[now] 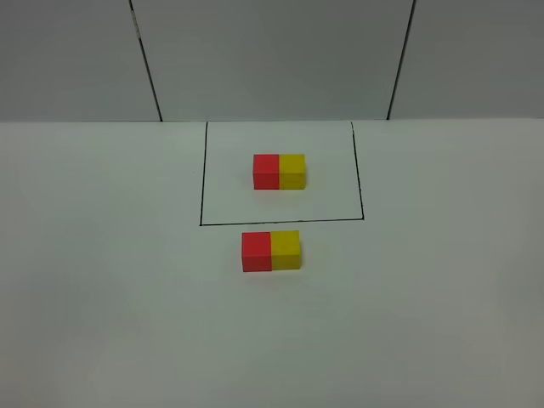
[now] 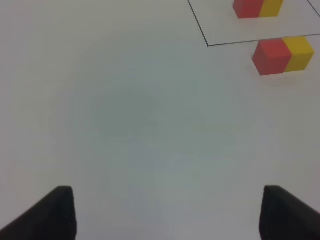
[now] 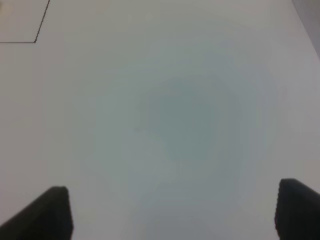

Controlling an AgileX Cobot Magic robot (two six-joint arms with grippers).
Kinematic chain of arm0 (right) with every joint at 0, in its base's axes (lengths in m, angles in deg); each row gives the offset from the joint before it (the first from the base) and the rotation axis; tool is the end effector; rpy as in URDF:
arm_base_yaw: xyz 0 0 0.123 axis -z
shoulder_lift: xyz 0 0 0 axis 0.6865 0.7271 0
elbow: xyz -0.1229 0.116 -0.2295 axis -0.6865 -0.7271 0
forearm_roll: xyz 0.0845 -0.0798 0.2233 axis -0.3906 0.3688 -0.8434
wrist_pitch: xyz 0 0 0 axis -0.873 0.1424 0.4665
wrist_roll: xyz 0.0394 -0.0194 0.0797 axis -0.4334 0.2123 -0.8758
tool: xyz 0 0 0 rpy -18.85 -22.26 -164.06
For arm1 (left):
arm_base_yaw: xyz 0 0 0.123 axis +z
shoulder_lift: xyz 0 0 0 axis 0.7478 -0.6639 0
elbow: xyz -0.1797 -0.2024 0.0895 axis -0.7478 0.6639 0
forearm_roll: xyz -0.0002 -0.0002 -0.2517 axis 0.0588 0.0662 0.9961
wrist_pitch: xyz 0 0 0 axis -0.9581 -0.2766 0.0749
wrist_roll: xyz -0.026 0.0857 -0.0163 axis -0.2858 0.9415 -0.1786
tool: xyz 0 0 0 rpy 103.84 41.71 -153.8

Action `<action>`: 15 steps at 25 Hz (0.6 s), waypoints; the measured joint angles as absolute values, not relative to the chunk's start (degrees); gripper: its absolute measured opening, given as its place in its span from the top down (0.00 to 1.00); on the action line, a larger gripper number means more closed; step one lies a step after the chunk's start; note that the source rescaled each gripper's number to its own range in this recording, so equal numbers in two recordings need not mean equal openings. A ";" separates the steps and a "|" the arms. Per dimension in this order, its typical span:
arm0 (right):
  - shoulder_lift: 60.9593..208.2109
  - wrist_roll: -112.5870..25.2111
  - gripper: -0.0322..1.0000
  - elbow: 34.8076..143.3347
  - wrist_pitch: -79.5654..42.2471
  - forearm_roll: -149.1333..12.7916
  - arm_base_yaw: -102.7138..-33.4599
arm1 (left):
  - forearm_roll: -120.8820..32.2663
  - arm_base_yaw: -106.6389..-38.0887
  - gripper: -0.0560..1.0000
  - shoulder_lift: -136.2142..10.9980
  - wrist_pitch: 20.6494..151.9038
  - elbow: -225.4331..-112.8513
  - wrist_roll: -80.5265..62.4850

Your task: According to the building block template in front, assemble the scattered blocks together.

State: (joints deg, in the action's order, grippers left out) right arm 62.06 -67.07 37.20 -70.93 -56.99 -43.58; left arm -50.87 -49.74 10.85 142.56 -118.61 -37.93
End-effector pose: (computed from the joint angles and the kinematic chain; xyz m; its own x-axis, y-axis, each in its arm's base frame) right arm -0.0029 -0.0047 0.2747 -0.4817 -0.0201 -0.8761 0.0315 0.9987 -0.0403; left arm -0.0068 -0.0094 0.2805 -0.4284 0.0394 -0.9027 0.1303 0.9913 -0.0186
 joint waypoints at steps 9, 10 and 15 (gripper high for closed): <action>62.06 -65.17 0.31 37.20 -70.89 -58.55 -43.58 | -50.87 -49.74 0.22 10.85 142.56 -118.61 -37.93; 62.06 -64.90 0.31 37.20 -70.89 -58.80 -43.58 | -50.87 -49.74 0.22 10.85 142.56 -118.61 -37.93; 62.06 -64.48 0.31 37.20 -70.89 -58.82 -43.58 | -50.87 -49.74 0.22 10.85 142.56 -118.61 -37.93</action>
